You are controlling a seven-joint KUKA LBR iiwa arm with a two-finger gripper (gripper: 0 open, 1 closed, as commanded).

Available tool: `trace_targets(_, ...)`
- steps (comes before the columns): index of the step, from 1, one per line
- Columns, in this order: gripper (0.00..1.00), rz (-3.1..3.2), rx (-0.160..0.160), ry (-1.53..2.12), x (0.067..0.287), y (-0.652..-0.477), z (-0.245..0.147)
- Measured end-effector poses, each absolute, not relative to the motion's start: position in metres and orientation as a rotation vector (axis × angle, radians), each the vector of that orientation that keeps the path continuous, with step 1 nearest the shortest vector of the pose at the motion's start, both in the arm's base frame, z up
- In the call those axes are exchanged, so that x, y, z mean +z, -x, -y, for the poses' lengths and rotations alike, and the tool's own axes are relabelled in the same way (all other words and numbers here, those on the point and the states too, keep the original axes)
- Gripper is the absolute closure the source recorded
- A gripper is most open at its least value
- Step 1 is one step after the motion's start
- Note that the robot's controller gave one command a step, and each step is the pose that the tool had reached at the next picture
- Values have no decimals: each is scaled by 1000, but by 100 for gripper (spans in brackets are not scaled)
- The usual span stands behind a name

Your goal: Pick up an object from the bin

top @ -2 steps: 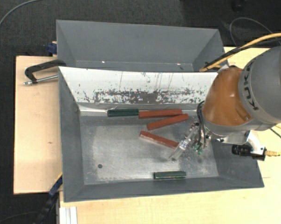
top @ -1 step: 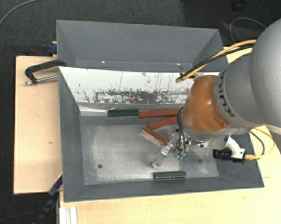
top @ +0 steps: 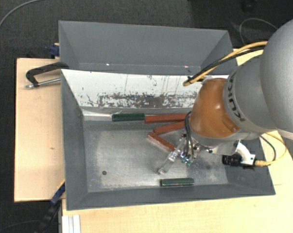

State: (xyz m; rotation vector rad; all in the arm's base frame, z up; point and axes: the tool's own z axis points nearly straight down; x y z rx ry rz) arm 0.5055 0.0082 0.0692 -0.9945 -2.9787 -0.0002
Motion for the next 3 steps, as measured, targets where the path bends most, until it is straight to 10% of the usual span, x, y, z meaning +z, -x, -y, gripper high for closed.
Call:
trace_targets(1, 100, 2979, 0, 994, 69, -505, -8)
trace_targets(2, 100, 2991, -7, 994, 163, -508, -9)
trace_targets(3, 100, 2988, -4, 988, 175, -509, -10)
